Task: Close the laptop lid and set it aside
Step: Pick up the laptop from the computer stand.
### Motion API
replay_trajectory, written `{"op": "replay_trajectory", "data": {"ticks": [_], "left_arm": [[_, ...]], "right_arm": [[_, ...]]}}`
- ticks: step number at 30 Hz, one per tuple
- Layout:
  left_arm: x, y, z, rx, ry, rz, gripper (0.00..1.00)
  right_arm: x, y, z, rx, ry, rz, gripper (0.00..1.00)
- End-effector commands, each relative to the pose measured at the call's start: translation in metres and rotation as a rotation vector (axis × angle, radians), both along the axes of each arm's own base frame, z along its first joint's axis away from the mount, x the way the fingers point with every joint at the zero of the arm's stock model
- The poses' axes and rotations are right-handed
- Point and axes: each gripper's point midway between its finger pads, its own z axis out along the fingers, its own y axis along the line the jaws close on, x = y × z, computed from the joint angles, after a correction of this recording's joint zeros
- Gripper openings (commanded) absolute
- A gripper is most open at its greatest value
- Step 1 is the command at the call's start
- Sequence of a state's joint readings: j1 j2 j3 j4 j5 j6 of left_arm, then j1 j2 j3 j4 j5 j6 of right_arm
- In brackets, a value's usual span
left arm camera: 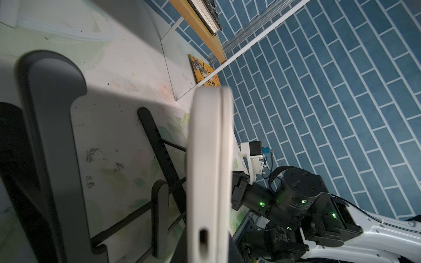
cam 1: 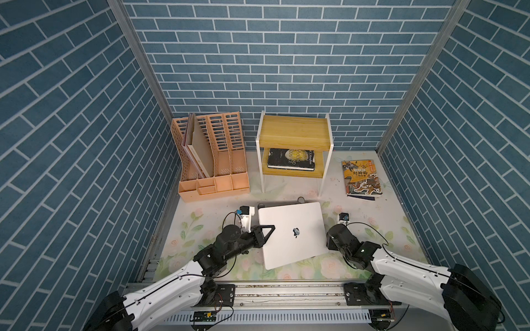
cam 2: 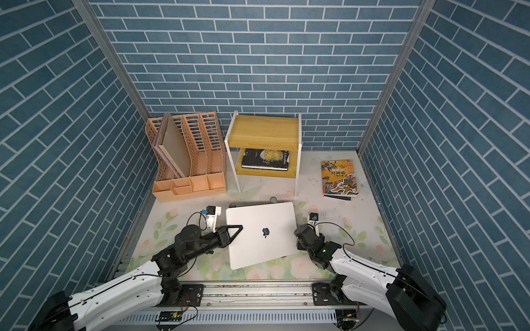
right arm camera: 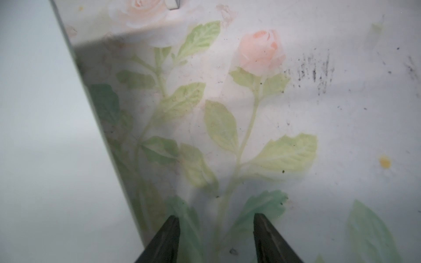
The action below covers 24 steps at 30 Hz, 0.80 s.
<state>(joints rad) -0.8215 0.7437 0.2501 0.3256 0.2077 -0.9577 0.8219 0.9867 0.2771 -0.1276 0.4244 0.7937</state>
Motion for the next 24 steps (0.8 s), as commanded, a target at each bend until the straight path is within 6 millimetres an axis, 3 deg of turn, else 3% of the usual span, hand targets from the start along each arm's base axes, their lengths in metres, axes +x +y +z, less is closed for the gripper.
{"op": "replay_trajectory", "data": {"ticks": [1, 6, 14, 19, 24], "left_arm": [[-0.001, -0.003, 0.046, -0.105, -0.088, -0.015, 0.0], [-0.008, -0.003, 0.078, -0.18, -0.124, -0.039, 0.0], [-0.02, 0.036, 0.165, -0.317, -0.272, 0.059, 0.0], [-0.031, 0.072, 0.214, -0.437, -0.343, 0.158, 0.0], [-0.044, 0.106, 0.266, -0.601, -0.417, 0.229, 0.0]], "right_arm": [[0.003, -0.01, 0.025, 0.066, -0.085, -0.073, 0.56], [0.004, -0.019, 0.074, 0.192, -0.242, -0.108, 0.57], [-0.007, -0.054, 0.148, 0.315, -0.438, -0.191, 0.67], [-0.011, -0.067, 0.168, 0.308, -0.469, -0.225, 0.69], [-0.01, -0.066, 0.173, 0.314, -0.473, -0.227, 0.7]]}}
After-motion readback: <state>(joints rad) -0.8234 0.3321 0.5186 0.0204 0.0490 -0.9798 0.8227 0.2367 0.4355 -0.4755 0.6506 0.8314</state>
